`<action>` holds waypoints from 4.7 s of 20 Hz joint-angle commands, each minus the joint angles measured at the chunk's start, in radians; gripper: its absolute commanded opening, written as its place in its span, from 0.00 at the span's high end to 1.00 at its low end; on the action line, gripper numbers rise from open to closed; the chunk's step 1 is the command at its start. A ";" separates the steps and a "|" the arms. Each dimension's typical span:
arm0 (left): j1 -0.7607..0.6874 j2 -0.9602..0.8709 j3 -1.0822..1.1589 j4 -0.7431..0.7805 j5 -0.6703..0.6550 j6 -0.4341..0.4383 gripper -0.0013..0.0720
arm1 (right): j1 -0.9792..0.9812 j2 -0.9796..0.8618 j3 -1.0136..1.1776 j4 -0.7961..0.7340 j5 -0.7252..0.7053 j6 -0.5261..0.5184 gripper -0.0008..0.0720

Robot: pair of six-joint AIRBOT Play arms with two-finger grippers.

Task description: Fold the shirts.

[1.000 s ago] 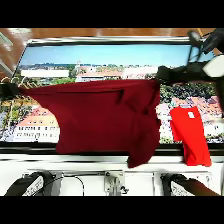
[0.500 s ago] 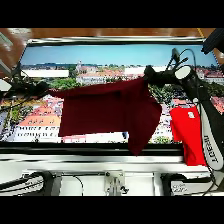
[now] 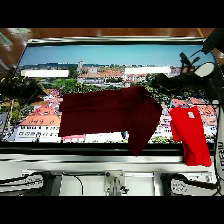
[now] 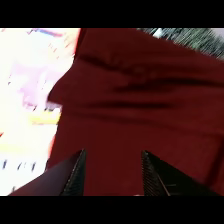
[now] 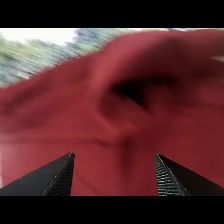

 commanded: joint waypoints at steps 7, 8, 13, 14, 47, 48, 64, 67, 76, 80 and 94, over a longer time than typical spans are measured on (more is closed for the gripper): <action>0.067 0.093 -0.439 0.122 -0.131 0.101 0.23 | -0.185 0.246 -0.367 -0.228 0.203 -0.048 0.15; 0.067 0.093 -0.481 0.093 -0.087 0.103 0.23 | -0.185 0.248 -0.386 -0.200 0.190 -0.050 0.15; 0.066 0.090 -0.544 0.068 0.070 0.098 0.24 | -0.185 0.248 -0.396 -0.079 0.131 -0.052 0.15; 0.064 0.085 -0.544 0.056 0.085 0.098 0.25 | -0.185 0.248 -0.396 -0.075 0.123 -0.052 0.15; -0.129 0.143 -0.542 -0.082 0.118 0.151 0.94 | -0.177 0.129 -0.648 0.064 -0.210 -0.101 0.15; -0.129 0.149 -0.542 -0.082 0.118 0.152 0.94 | -0.159 0.115 -0.648 0.053 -0.224 -0.101 0.15; -0.130 0.373 0.272 -0.085 0.170 0.269 0.94 | -0.004 0.465 -0.034 -0.011 -0.311 -0.271 0.91; -0.130 0.447 0.686 -0.084 0.354 0.268 0.94 | -0.004 0.605 0.281 -0.054 -0.474 -0.293 0.91; -0.130 0.743 0.713 0.119 0.306 0.121 0.94 | -0.004 0.837 0.519 -0.303 -0.243 -0.166 0.91; -0.130 0.767 0.658 0.159 0.179 0.121 0.94 | -0.004 0.840 0.519 -0.355 -0.124 -0.145 0.91; -0.130 0.696 -0.074 0.235 -0.216 0.045 0.94 | -0.004 0.357 0.148 -0.317 0.298 -0.119 0.91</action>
